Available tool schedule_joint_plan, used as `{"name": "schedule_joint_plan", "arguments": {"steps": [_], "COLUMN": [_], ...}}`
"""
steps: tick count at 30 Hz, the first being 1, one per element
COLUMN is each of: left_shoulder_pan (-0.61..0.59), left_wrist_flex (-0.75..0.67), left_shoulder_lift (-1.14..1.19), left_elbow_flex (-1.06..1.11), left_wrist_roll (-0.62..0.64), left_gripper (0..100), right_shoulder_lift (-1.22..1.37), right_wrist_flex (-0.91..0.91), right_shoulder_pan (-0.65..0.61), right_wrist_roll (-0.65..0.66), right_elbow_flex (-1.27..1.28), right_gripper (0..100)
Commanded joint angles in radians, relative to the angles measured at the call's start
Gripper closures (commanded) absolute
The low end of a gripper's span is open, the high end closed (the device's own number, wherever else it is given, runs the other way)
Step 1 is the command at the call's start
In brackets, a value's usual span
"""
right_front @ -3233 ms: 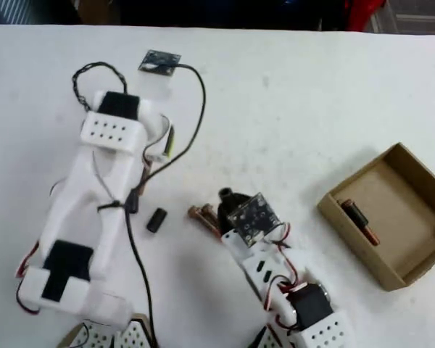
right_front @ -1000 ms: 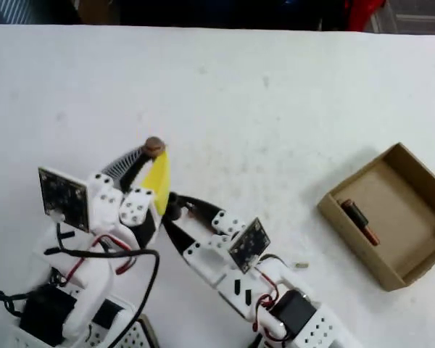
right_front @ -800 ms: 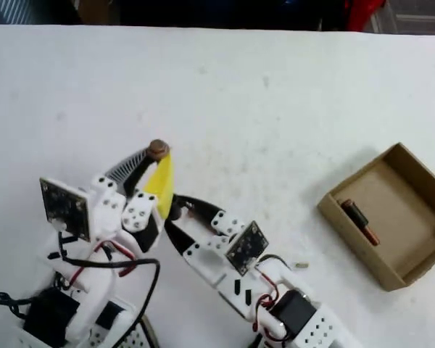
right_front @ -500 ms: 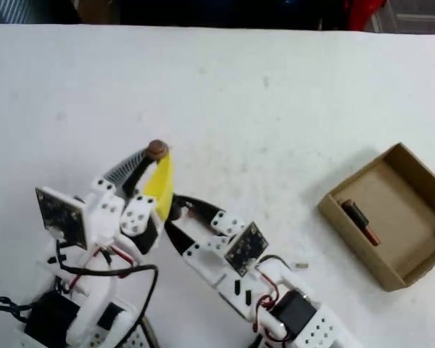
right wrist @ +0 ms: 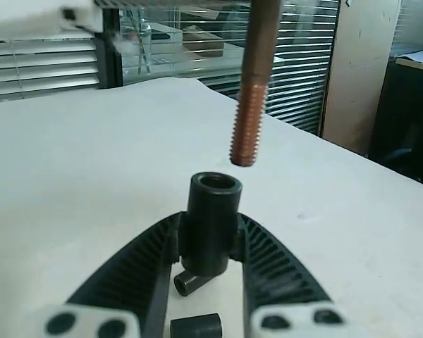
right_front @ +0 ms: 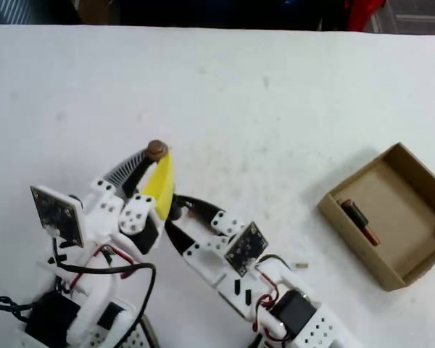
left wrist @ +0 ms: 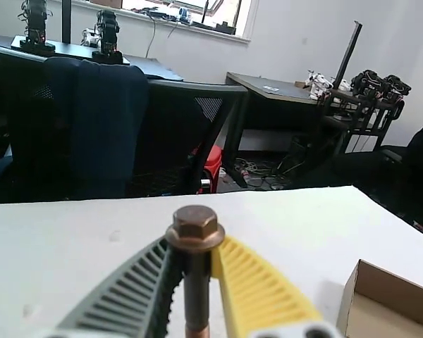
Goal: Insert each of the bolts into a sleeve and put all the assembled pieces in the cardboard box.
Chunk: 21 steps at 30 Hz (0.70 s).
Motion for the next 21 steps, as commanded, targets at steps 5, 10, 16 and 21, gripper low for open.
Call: {"name": "schedule_joint_plan", "arguments": {"steps": [5,10,16,21], "left_shoulder_pan": [0.013,0.013,0.013,0.013], "left_wrist_flex": [-0.005,0.038,0.089,0.094], "left_shoulder_lift": [-0.012,-0.012,-0.012,-0.013], "left_elbow_flex": [-0.018,-0.048,-0.048,-0.049], "left_wrist_roll": [0.015,0.015,0.015,0.015], "left_gripper": [98,98,98,98], "right_shoulder_lift": [-0.013,-0.013,-0.013,-0.013], "right_wrist_flex": [-0.025,-0.025,-0.027,-0.027], "right_shoulder_pan": [-0.002,-0.002,-0.002,-0.002], "right_wrist_roll": [0.025,0.025,0.025,0.025], "right_elbow_flex": [0.008,0.008,0.008,0.008], "right_gripper": [98.1,98.1,98.1,98.1]}}
